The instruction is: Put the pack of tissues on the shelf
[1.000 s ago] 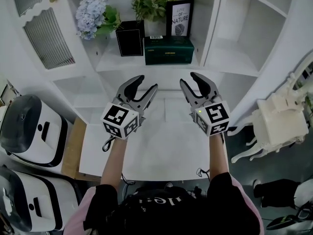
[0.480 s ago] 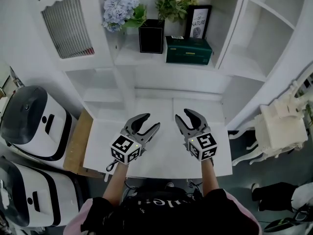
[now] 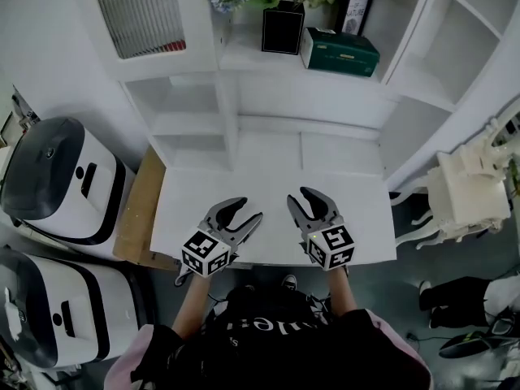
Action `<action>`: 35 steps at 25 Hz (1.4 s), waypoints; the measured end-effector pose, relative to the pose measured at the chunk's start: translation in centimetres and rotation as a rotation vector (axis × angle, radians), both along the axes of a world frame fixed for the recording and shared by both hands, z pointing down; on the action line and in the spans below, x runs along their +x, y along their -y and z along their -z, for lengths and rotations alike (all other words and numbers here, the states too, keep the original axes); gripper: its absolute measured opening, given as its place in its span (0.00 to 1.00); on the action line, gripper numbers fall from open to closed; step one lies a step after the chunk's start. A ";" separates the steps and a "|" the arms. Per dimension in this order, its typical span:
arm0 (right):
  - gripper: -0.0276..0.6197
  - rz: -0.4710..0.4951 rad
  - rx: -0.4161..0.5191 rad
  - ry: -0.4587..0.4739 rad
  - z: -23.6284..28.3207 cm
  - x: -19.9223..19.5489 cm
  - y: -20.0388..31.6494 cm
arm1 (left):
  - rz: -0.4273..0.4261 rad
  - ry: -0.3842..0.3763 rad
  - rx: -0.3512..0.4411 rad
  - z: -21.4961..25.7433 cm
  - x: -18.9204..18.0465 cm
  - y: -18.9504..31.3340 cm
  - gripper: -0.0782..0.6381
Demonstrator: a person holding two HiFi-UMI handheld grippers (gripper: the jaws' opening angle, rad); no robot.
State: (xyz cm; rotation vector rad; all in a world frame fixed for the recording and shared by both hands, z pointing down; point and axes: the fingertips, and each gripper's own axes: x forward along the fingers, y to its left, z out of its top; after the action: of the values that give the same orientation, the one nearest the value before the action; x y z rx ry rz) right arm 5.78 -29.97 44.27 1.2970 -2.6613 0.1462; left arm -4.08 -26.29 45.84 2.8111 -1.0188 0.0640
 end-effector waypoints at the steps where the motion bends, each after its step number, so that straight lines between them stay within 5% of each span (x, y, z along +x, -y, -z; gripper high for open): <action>1: 0.30 -0.002 -0.009 0.001 -0.4 -0.6 -0.7 | -0.004 0.002 -0.009 -0.4 -0.5 -0.7 0.42; 11: 0.22 -0.040 -0.087 0.007 -4.3 -5.4 -7.4 | -0.066 0.019 -0.101 -5.1 -4.9 -6.8 0.42; 22: 0.17 0.002 -0.139 -0.031 -6.2 -6.9 -10.7 | -0.048 -0.021 -0.160 -7.3 -5.5 -9.7 0.41; 35: 0.16 0.092 -0.158 -0.014 -6.8 -4.7 -15.8 | 0.037 -0.019 -0.152 -6.9 -3.1 -14.4 0.22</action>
State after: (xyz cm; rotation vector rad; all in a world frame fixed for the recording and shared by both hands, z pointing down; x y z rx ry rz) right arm 1.11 -14.20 51.02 1.1220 -2.6305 0.3265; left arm -7.14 -11.92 52.76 2.6504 -1.0166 0.1052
